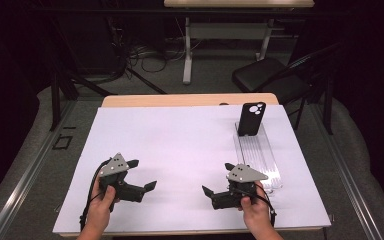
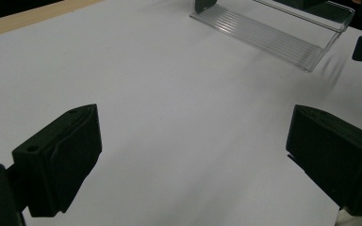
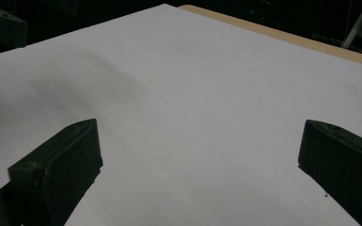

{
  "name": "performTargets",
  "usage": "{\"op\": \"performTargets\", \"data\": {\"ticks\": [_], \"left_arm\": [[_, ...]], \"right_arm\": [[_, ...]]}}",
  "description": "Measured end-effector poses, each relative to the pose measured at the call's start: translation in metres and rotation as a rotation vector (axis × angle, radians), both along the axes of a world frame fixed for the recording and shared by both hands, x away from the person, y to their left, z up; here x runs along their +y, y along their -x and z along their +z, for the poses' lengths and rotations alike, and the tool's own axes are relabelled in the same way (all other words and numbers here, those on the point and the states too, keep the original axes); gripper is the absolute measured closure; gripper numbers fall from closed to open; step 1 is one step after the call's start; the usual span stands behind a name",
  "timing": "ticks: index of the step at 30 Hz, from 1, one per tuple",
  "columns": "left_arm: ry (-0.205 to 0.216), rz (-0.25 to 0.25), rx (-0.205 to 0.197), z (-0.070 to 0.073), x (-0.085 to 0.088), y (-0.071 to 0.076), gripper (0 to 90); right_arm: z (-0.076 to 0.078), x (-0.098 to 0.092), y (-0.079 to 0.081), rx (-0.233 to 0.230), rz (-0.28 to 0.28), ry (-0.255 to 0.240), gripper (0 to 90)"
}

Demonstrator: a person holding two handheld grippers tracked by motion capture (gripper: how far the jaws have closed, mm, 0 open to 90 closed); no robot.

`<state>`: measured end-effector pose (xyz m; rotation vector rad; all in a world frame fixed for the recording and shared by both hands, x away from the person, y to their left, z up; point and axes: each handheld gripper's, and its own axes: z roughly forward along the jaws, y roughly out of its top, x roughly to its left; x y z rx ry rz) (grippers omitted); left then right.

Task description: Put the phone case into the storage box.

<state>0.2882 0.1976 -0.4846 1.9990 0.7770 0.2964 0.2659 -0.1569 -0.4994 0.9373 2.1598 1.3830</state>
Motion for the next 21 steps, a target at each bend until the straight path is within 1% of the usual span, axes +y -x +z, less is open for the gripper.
{"op": "performTargets", "data": {"ticks": [5, 9, 14, 17, 21], "left_arm": [[-0.002, -0.001, 0.004, -0.0014, 0.0007, -0.0004, 4.4], [-0.002, 0.002, 0.000, -0.0015, 0.0016, -0.0004, 4.4], [0.004, 0.010, 0.000, -0.0016, 0.0033, -0.0003, 4.4], [0.006, 0.013, -0.001, -0.0013, 0.0047, -0.0004, 4.4], [0.013, 0.023, -0.002, -0.0007, 0.0065, 0.0003, 4.4]], "right_arm": [[-0.0029, 0.0001, -0.0004, 0.008, -0.004, -0.001, 0.0], [-0.0037, -0.0013, -0.0015, 0.015, -0.005, -0.013, 0.0], [-0.0038, -0.0028, -0.0022, 0.021, -0.015, -0.017, 0.0], [-0.0038, -0.0031, -0.0027, 0.014, -0.017, -0.027, 0.0], [-0.0029, -0.0049, -0.0028, 0.013, -0.021, -0.027, 0.0]]}}
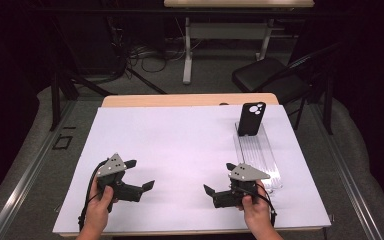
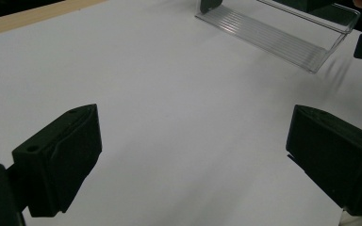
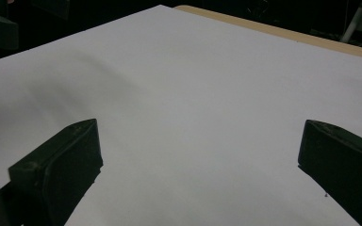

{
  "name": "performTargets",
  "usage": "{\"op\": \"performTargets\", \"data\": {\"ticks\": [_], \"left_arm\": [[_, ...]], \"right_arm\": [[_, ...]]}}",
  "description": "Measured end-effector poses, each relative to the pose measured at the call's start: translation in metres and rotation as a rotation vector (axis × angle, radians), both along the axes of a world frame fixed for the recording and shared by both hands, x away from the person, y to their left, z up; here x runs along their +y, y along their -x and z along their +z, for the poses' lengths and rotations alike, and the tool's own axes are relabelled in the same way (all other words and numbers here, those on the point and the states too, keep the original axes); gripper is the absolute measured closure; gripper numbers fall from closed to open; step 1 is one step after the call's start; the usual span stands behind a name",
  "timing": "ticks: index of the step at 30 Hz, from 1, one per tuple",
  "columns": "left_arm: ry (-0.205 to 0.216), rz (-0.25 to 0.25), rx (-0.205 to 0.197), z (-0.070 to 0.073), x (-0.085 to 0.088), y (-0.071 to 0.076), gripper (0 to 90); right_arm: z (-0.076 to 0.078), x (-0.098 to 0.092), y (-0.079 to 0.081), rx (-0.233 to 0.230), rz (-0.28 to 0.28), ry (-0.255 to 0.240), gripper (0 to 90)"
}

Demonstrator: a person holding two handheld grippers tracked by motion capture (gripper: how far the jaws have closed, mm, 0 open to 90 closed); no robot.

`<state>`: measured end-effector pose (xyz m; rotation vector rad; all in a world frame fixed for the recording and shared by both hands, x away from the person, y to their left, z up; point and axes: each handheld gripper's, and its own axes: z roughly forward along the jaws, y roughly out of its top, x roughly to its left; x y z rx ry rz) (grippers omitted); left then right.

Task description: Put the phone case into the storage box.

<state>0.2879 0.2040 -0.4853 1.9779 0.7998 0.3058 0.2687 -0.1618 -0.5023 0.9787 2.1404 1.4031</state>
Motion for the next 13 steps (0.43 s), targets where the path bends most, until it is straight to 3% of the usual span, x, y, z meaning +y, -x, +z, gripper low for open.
{"op": "performTargets", "data": {"ticks": [13], "left_arm": [[0.006, 0.012, -0.001, 0.0006, 0.0049, -0.0005, 4.4]], "right_arm": [[0.0009, -0.0037, -0.0016, 0.002, -0.015, -0.005, 0.0]]}}
